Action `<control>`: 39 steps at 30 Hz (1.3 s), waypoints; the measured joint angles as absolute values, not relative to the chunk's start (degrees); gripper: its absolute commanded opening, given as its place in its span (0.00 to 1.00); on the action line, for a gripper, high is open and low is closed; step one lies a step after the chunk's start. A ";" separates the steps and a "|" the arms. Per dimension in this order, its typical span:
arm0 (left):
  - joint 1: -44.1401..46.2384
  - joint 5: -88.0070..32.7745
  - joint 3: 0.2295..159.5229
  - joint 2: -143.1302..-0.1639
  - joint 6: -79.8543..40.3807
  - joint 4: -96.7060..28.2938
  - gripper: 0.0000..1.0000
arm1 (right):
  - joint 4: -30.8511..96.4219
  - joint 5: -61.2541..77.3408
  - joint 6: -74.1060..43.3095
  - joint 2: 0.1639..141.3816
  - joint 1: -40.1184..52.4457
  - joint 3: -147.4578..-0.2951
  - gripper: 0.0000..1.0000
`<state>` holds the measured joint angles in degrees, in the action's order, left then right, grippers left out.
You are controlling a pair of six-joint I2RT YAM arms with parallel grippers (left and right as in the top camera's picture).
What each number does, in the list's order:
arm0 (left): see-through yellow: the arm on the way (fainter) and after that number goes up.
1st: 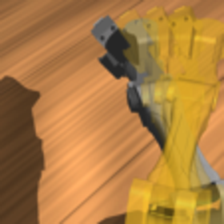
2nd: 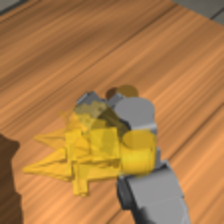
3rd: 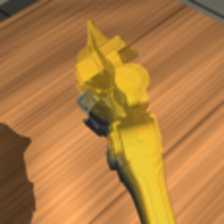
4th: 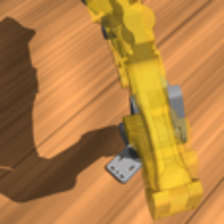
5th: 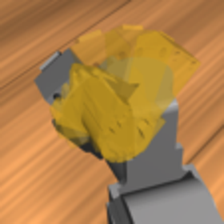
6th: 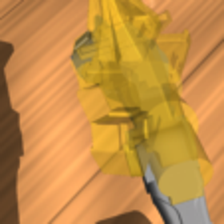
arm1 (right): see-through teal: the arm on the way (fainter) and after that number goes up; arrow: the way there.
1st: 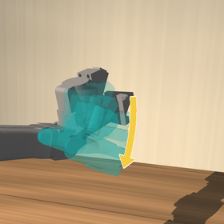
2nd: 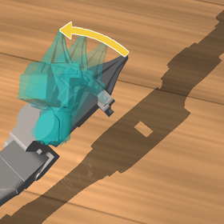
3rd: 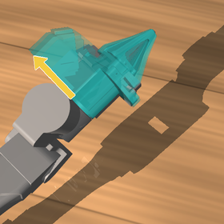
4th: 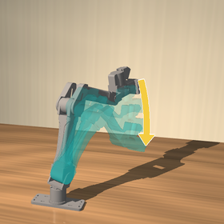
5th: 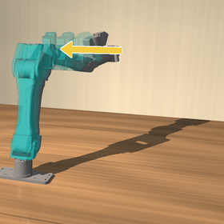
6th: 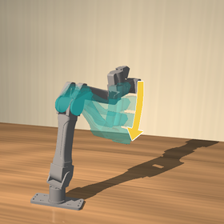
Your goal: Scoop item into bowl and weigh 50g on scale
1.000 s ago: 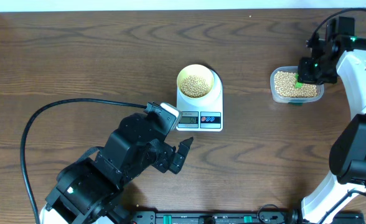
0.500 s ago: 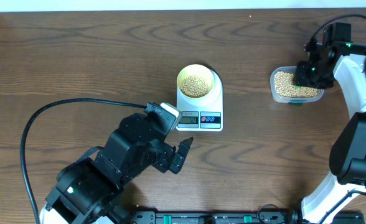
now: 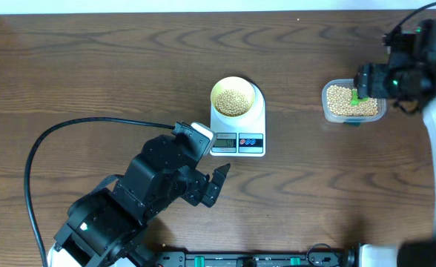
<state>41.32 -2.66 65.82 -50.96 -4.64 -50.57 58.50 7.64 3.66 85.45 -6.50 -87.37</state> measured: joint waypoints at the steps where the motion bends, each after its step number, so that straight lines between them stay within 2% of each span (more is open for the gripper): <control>1: 41.32 -2.66 65.82 -50.96 -4.67 -50.59 0.98 | 59.42 7.16 3.79 83.57 -5.98 -87.37 0.87; 3: 41.32 -2.66 65.82 -50.96 -4.67 -50.59 0.98 | 62.11 6.28 4.19 79.07 -4.49 -87.37 0.94; 7: 41.32 -2.66 65.82 -50.96 -4.67 -50.61 0.98 | 64.93 5.28 4.67 70.43 -2.63 -86.00 0.99; 13: 41.32 -2.66 65.82 -50.98 -4.67 -50.54 0.98 | 62.63 1.76 4.60 50.85 -0.43 -74.56 0.99; 19: 41.32 -2.68 65.82 -51.00 -4.67 -50.63 0.98 | 44.64 -1.08 4.40 32.42 -0.40 -54.74 0.99; 25: 41.32 -2.66 65.82 -51.00 -4.67 -50.59 0.98 | 28.40 -3.92 4.38 21.12 -0.40 -34.06 0.99; 33: 41.32 -2.66 65.82 -51.00 -4.64 -50.57 0.98 | 8.43 -3.77 4.38 15.77 -0.40 -14.74 0.99; 39: 41.32 -2.66 65.82 -51.00 -4.67 -50.57 0.98 | -1.08 -1.69 3.92 15.68 -0.40 -4.27 0.99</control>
